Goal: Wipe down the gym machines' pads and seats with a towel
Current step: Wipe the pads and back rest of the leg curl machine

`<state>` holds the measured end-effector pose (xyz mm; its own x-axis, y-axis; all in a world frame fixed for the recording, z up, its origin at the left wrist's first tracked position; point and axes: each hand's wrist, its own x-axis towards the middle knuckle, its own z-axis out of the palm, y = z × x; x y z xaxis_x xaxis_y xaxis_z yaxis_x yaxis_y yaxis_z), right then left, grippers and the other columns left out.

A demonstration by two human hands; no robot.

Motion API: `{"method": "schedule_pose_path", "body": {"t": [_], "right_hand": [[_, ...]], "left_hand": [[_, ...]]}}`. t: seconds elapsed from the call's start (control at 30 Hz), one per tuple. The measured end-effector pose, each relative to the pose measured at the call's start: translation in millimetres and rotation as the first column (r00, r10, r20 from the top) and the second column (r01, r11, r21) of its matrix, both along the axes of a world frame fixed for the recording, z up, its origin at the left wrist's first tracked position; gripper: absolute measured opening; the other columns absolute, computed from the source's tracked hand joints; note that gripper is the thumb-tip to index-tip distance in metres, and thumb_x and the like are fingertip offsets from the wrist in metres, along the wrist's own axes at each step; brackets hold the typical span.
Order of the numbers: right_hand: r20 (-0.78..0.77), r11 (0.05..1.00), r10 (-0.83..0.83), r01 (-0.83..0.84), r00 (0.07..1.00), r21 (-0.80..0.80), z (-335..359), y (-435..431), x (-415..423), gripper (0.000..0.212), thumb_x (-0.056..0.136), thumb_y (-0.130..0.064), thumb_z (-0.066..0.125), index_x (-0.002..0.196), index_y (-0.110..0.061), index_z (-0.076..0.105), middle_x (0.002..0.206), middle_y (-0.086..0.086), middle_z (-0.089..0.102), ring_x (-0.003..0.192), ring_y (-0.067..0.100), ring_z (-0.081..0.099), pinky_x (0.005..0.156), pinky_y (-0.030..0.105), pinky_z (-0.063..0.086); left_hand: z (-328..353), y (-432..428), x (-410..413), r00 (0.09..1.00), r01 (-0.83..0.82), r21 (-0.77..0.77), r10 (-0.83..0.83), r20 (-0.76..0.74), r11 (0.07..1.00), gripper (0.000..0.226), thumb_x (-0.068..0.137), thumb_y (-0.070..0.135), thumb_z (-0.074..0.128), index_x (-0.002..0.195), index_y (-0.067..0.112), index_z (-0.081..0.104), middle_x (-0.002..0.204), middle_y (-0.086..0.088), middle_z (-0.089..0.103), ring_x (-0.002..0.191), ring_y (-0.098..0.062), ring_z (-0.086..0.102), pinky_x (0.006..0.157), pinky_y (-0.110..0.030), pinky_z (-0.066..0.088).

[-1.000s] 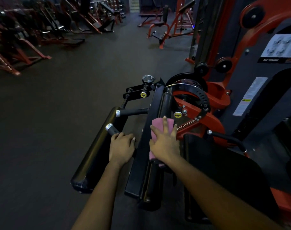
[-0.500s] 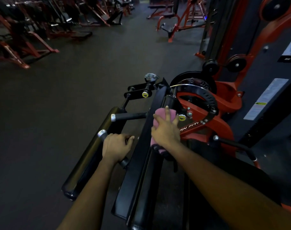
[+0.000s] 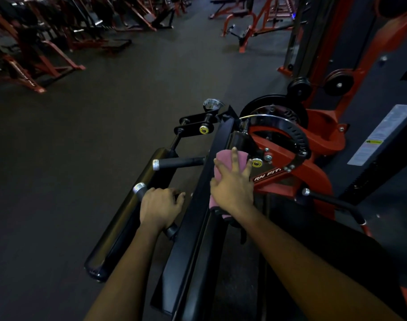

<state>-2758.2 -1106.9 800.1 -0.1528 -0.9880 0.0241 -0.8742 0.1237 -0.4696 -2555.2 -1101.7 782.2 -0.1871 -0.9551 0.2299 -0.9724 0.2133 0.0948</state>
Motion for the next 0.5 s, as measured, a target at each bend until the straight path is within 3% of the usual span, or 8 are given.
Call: {"method": "schedule_pose_path", "body": {"t": [0.17, 0.37, 0.5], "right_hand": [[-0.027, 0.999, -0.008, 0.010, 1.000, 0.051, 10.4, -53.5, -15.0, 0.057, 0.093, -0.037, 0.054, 0.149, -0.041, 0.042, 0.171, -0.006, -0.006, 0.152, 0.048, -0.004, 0.111, 0.066, 0.034], [0.061, 0.993, -0.038, 0.031, 0.997, 0.110, 23.0, -124.7, -50.0, 0.059, 0.096, -0.038, 0.055, 0.152, -0.042, 0.039, 0.171, -0.007, -0.007, 0.153, 0.047, -0.002, 0.113, 0.060, 0.033], [0.038, 0.996, -0.021, 0.017, 0.999, 0.093, 21.2, -111.0, -44.0, 0.058, 0.096, -0.037, 0.051, 0.153, -0.041, 0.038, 0.171, -0.004, -0.009, 0.152, 0.048, -0.004, 0.115, 0.066, 0.027]], "left_hand": [[-3.7, -3.8, 0.0, 1.000, -0.021, 0.044, 0.021, 0.011, 0.999, 0.041, 0.099, 0.048, 0.047, 0.071, 0.024, 0.065, 0.061, 0.000, 0.063, 0.064, -0.024, 0.060, 0.072, -0.036, 0.042], [-2.3, -2.7, -0.7, 1.000, -0.020, 0.026, 0.019, 0.010, 0.999, 0.040, 0.100, 0.047, 0.047, 0.066, 0.027, 0.056, 0.058, 0.002, 0.062, 0.061, -0.021, 0.059, 0.069, -0.034, 0.041], [0.8, -1.9, -2.3, 0.999, -0.031, 0.030, 0.031, 0.013, 0.999, 0.040, 0.100, 0.048, 0.047, 0.073, 0.025, 0.066, 0.058, 0.003, 0.061, 0.064, -0.022, 0.061, 0.066, -0.033, 0.031]]}}
